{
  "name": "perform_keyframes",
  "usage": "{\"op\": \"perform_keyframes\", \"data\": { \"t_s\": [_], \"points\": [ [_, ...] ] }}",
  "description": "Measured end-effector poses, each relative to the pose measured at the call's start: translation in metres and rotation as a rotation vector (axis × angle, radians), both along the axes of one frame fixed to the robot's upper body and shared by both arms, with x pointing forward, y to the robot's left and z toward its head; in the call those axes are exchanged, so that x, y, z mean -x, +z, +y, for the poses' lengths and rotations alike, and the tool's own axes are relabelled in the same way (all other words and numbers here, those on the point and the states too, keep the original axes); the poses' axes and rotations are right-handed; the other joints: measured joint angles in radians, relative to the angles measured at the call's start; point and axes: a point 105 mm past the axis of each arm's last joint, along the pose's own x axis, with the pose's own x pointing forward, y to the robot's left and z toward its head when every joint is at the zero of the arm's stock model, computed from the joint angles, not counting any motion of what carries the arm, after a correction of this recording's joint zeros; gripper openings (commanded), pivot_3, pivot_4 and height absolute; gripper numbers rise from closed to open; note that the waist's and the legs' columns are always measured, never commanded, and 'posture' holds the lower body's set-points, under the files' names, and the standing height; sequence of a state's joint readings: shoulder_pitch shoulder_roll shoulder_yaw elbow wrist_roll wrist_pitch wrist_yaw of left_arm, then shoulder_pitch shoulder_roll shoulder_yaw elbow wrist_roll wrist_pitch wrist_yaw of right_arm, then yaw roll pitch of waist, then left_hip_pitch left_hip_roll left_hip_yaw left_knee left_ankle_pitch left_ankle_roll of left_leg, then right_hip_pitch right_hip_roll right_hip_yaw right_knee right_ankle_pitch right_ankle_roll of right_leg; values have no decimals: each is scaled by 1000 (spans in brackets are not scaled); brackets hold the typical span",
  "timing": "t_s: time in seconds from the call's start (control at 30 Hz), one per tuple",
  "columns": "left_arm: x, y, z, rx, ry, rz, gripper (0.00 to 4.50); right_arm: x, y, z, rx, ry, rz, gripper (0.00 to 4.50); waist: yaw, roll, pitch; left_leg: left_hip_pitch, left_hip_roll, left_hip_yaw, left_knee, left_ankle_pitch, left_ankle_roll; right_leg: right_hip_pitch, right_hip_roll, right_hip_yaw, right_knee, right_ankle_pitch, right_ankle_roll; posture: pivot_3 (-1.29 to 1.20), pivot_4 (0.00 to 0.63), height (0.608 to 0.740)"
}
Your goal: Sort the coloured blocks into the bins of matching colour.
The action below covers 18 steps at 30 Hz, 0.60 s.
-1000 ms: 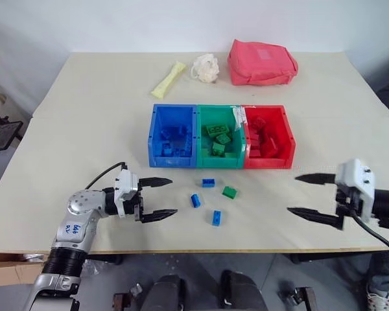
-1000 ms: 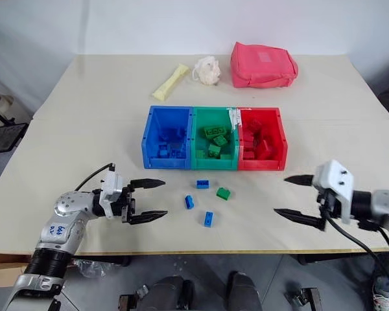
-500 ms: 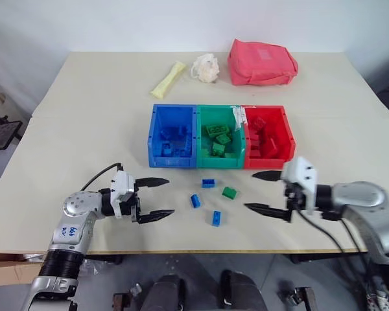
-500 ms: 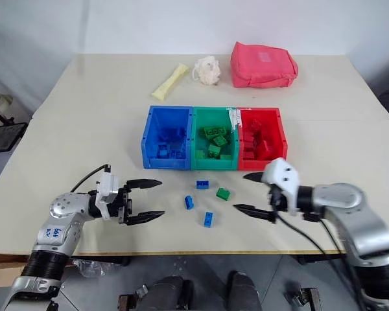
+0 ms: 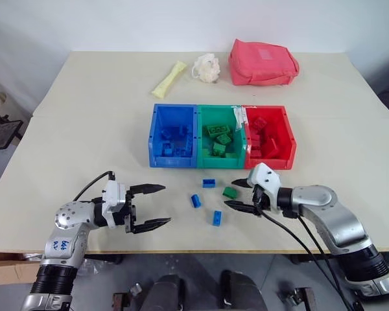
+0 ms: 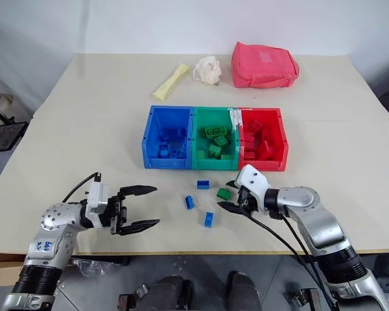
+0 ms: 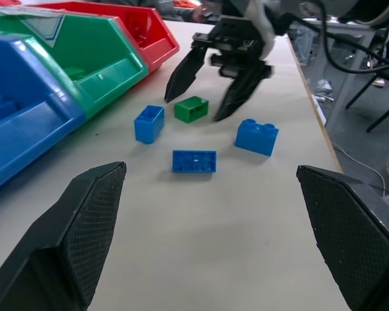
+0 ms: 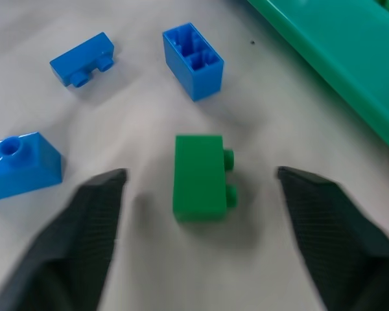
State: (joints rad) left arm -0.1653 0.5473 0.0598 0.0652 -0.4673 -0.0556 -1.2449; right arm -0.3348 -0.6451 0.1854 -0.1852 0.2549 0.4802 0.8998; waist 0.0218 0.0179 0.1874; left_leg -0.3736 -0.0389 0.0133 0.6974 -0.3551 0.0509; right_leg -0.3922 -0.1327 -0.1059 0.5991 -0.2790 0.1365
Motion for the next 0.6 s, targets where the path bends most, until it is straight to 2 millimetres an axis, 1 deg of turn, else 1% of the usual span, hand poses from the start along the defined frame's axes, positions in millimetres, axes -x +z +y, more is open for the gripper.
{"op": "perform_keyframes", "data": {
  "t_s": [0.03,0.17,0.2,0.33,0.4,0.47,0.53,0.6],
  "points": [
    [0,0,0,-4,1,1,4500,0,0,1,-2,1,-3,2532,0,0,0,0,0,0,0,0,0,0,0,0,0,0,0,0,150,740],
    [-4,2,1,-34,1,6,4500,-2,1,3,-5,-3,-12,1130,1,0,0,0,0,0,0,0,0,0,0,-1,1,0,0,0,150,740],
    [-5,2,2,-39,4,7,4500,-2,2,3,-4,-4,-16,874,0,0,0,0,0,0,0,0,0,0,0,-1,1,0,0,0,150,740],
    [-10,1,1,-38,6,11,4500,-2,8,5,-5,6,-39,870,-1,0,0,0,0,0,0,0,0,-1,1,-2,1,0,0,0,150,740],
    [-13,2,0,-33,5,5,4500,-3,19,10,-7,25,-76,870,-1,0,0,0,0,1,0,0,0,-1,1,-2,1,0,0,0,150,740],
    [-14,1,0,-28,7,9,4500,-9,39,15,-26,35,-136,870,-2,0,0,0,0,1,0,0,0,-1,1,-2,1,0,0,0,150,740],
    [-14,1,-2,-27,1,8,4500,-18,64,17,-58,22,-218,870,-2,0,0,0,0,1,0,0,0,-1,1,-2,2,0,0,0,150,740],
    [-16,4,-4,-27,-7,-2,4500,-27,85,20,-88,12,-281,870,-5,0,0,0,0,1,0,0,0,-1,1,-2,2,0,0,0,150,740]
  ]
}}
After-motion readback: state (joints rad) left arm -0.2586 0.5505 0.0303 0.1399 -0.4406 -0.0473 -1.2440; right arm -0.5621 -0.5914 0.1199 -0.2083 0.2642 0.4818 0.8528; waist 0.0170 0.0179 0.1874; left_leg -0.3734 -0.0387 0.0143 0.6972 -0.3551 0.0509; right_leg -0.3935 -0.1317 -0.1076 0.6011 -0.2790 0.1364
